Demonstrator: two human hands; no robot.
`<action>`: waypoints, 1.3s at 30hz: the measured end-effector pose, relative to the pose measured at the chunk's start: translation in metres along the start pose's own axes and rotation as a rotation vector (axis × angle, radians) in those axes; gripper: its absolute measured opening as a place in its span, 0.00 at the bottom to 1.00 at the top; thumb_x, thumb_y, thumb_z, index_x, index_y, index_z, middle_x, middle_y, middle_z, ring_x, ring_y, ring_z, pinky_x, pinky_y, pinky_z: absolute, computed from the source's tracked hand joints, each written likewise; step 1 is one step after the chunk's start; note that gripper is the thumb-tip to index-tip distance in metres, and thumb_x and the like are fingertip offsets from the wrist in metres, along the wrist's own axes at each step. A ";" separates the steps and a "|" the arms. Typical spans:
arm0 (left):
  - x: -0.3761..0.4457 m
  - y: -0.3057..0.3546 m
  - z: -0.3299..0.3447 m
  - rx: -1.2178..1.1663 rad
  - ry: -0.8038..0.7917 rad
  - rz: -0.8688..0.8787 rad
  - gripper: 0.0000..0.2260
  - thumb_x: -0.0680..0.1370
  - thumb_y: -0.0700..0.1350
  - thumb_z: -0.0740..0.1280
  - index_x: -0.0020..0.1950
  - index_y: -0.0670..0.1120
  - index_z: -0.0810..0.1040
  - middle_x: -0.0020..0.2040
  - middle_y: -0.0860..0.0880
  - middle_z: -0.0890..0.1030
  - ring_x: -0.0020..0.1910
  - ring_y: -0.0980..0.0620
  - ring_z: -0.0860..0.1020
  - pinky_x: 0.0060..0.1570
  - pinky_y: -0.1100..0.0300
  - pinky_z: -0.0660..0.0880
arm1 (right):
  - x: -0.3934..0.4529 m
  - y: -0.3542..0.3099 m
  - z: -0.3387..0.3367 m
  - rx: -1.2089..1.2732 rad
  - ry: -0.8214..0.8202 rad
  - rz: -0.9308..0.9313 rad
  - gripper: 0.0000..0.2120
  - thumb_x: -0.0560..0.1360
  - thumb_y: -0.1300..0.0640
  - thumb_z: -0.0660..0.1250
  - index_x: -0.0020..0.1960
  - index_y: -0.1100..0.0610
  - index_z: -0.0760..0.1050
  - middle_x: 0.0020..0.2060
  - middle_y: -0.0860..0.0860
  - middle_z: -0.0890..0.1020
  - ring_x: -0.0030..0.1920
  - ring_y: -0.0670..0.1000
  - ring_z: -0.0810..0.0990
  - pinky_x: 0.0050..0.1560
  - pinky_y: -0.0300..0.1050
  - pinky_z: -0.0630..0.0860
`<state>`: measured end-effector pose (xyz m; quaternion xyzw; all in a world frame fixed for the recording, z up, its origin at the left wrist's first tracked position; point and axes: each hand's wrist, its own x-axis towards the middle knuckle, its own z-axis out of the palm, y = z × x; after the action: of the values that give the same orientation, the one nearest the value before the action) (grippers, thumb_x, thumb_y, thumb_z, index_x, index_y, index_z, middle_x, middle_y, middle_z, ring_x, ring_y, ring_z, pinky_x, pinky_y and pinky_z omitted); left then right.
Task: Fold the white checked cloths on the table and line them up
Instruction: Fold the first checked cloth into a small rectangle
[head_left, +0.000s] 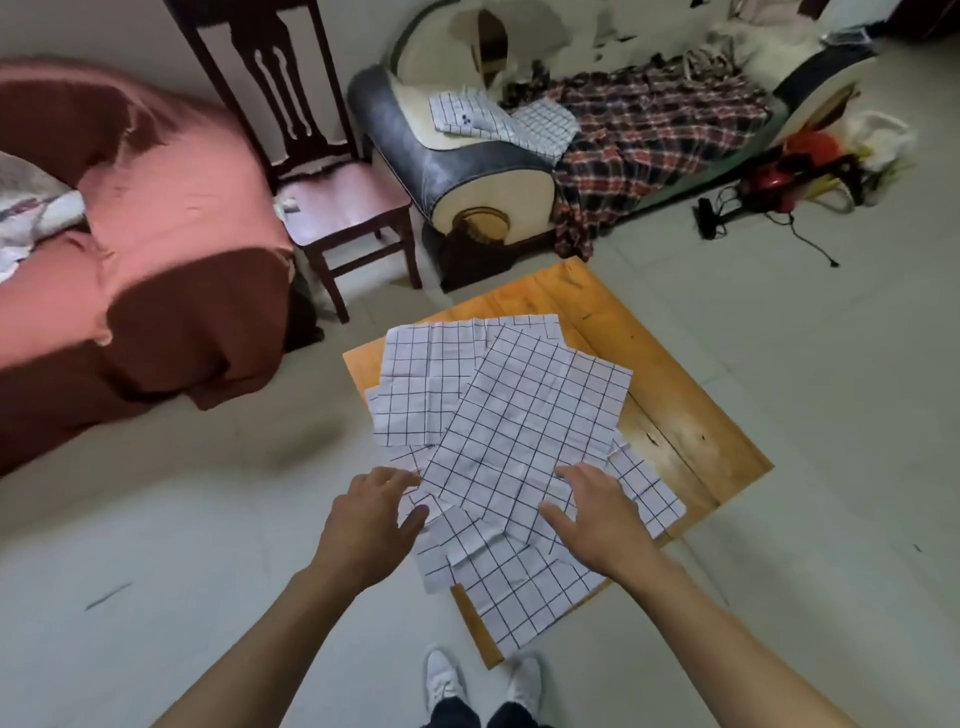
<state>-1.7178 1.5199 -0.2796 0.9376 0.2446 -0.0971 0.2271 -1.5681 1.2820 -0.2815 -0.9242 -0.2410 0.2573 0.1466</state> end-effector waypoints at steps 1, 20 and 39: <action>0.003 -0.002 0.002 0.012 -0.008 0.011 0.17 0.81 0.55 0.65 0.69 0.55 0.73 0.71 0.55 0.73 0.69 0.50 0.69 0.65 0.54 0.69 | 0.002 0.003 0.004 0.005 0.007 0.003 0.26 0.79 0.39 0.60 0.74 0.49 0.65 0.73 0.49 0.67 0.73 0.54 0.63 0.70 0.55 0.66; 0.129 -0.061 0.096 0.214 -0.350 0.328 0.19 0.80 0.54 0.66 0.71 0.54 0.72 0.70 0.54 0.73 0.67 0.49 0.71 0.62 0.54 0.71 | 0.037 0.034 0.132 0.196 -0.092 0.407 0.25 0.80 0.45 0.62 0.74 0.51 0.64 0.72 0.49 0.68 0.70 0.53 0.66 0.68 0.50 0.68; 0.226 -0.110 0.230 0.474 -0.345 0.675 0.43 0.60 0.55 0.81 0.72 0.52 0.71 0.74 0.48 0.69 0.68 0.44 0.71 0.54 0.49 0.79 | 0.098 0.121 0.274 0.056 0.141 0.276 0.36 0.67 0.50 0.80 0.71 0.52 0.71 0.72 0.49 0.69 0.73 0.52 0.65 0.71 0.48 0.63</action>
<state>-1.5948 1.5898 -0.5896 0.9612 -0.1456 -0.2260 0.0624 -1.5992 1.2711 -0.5946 -0.9599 -0.0935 0.2163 0.1520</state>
